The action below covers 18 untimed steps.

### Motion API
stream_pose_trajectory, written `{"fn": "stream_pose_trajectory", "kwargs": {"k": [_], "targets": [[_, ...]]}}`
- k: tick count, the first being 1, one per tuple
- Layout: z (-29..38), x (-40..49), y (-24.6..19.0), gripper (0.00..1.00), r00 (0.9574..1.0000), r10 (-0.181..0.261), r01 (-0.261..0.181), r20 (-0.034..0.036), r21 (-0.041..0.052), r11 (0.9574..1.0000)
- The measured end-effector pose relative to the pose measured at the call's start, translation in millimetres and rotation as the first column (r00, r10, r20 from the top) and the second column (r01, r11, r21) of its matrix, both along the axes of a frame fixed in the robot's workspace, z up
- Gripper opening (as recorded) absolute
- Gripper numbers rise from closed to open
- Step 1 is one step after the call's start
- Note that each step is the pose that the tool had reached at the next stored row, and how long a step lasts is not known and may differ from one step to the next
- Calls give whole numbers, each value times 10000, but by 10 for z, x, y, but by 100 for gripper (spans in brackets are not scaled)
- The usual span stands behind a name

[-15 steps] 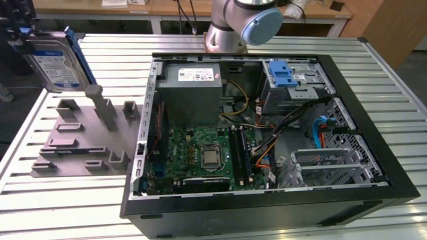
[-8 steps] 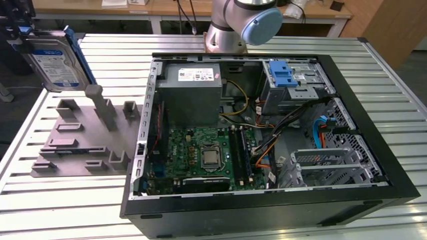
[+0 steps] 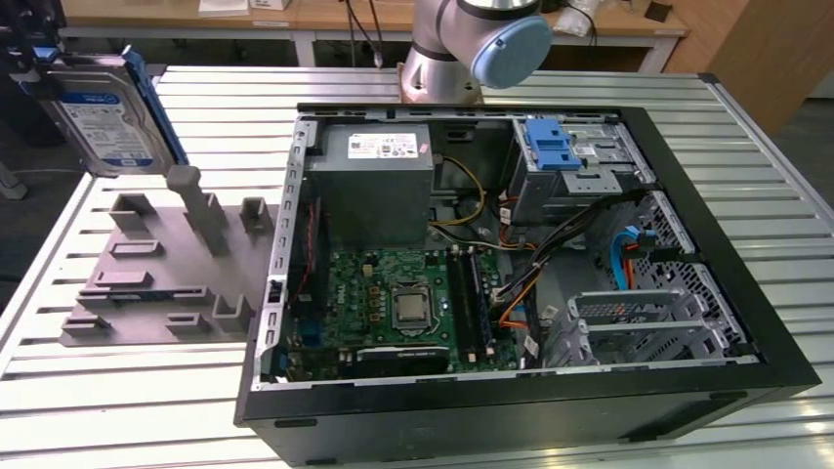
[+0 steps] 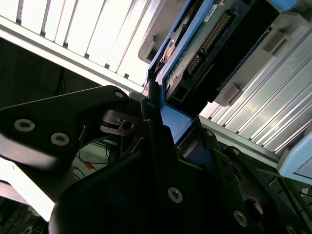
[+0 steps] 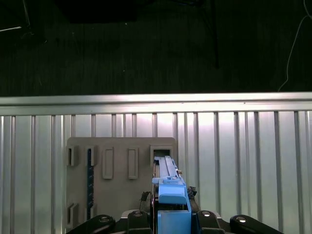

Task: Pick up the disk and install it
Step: 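Pick up the disk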

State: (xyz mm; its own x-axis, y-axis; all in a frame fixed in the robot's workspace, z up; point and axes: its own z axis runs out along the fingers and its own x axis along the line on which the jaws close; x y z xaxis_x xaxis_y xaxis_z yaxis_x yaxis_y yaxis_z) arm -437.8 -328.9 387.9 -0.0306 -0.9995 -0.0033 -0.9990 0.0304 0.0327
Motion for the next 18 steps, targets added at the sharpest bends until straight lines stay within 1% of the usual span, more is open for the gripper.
{"fn": "stream_pose_trajectory", "kwargs": {"k": [5, 8, 18], "targets": [[114, 0, 0, 36, 10000, 0, 0, 0, 0, 10000], [157, 0, 0, 36, 10000, 0, 0, 0, 0, 10000], [166, 0, 0, 36, 10000, 0, 0, 0, 0, 10000]]}}
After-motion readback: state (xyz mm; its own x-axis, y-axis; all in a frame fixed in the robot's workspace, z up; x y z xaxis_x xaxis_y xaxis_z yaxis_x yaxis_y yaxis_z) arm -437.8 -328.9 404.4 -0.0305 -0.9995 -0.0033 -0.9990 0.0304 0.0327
